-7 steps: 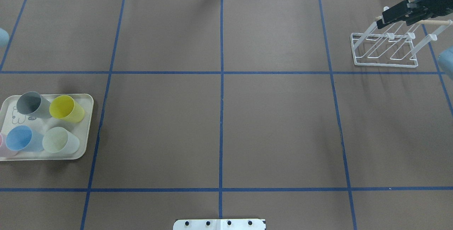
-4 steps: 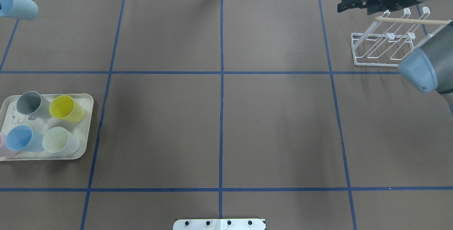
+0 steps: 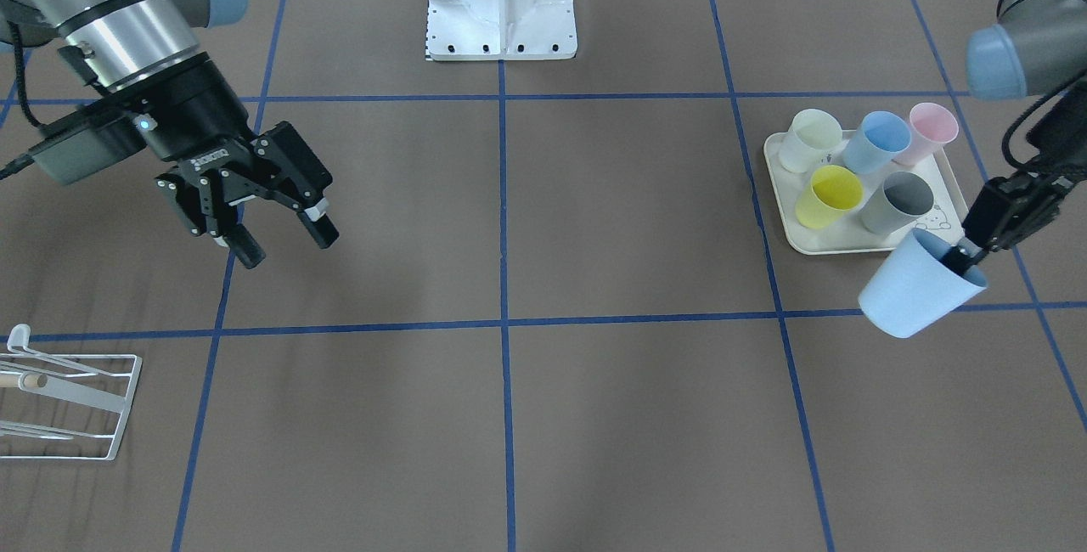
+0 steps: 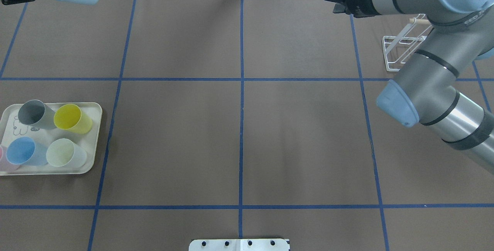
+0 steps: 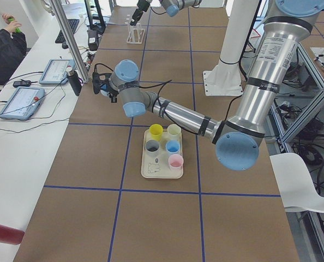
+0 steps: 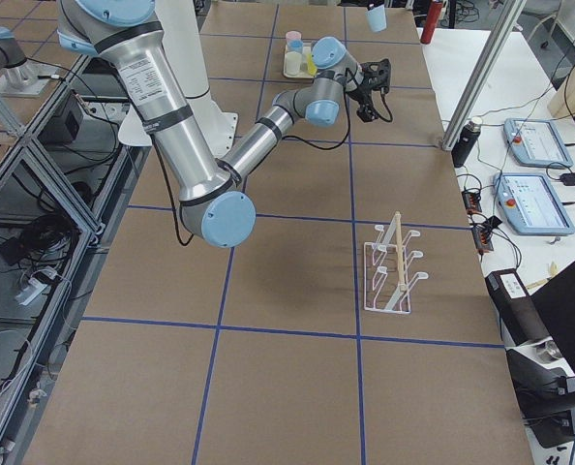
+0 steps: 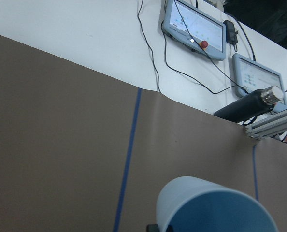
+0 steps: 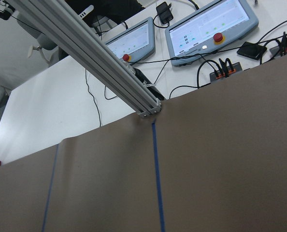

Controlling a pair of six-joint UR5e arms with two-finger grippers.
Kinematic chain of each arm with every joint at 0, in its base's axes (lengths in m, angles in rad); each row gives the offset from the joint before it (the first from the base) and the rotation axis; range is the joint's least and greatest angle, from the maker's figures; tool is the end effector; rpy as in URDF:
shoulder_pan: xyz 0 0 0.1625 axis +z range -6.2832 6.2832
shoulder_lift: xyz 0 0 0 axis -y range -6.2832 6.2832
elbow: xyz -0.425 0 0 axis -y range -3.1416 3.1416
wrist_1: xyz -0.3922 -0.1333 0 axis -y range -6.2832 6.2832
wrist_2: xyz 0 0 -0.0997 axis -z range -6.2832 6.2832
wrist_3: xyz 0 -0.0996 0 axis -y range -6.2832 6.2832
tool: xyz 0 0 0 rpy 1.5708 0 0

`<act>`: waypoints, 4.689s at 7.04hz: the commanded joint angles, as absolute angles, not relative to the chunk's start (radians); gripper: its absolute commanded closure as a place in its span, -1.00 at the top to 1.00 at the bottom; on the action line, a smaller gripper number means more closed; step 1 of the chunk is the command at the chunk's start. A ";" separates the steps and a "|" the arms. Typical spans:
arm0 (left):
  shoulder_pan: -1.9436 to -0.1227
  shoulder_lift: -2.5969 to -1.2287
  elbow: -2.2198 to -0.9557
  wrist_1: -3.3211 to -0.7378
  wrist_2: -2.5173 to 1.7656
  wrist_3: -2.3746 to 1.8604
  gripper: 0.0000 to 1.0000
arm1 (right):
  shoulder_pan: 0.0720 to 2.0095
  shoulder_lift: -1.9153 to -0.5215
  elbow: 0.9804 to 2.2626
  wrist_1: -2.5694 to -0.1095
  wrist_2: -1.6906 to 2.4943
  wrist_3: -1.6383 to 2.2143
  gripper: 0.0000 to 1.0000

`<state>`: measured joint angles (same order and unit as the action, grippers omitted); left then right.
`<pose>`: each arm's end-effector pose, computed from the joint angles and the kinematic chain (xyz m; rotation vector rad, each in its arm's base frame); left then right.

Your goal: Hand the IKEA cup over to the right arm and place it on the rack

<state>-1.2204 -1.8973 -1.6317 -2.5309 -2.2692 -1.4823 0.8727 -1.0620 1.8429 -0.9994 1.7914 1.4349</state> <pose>0.1395 -0.5835 0.3365 0.3182 1.3804 -0.4695 -0.3016 -0.5329 0.1813 0.4929 -1.2817 0.4700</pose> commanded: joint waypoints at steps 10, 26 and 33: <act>-0.790 -2.150 -1.462 -3.339 -1.680 -2.471 -1.00 | 0.703 -0.957 1.770 -0.540 1.562 1.988 0.99; -0.655 -2.195 -1.460 -3.364 -1.566 -2.473 -1.00 | 0.669 -0.927 1.758 -0.538 1.485 2.066 0.92; -0.655 -2.183 -1.460 -3.366 -1.568 -2.456 1.00 | 0.747 -0.930 1.743 -0.549 1.499 2.045 -1.00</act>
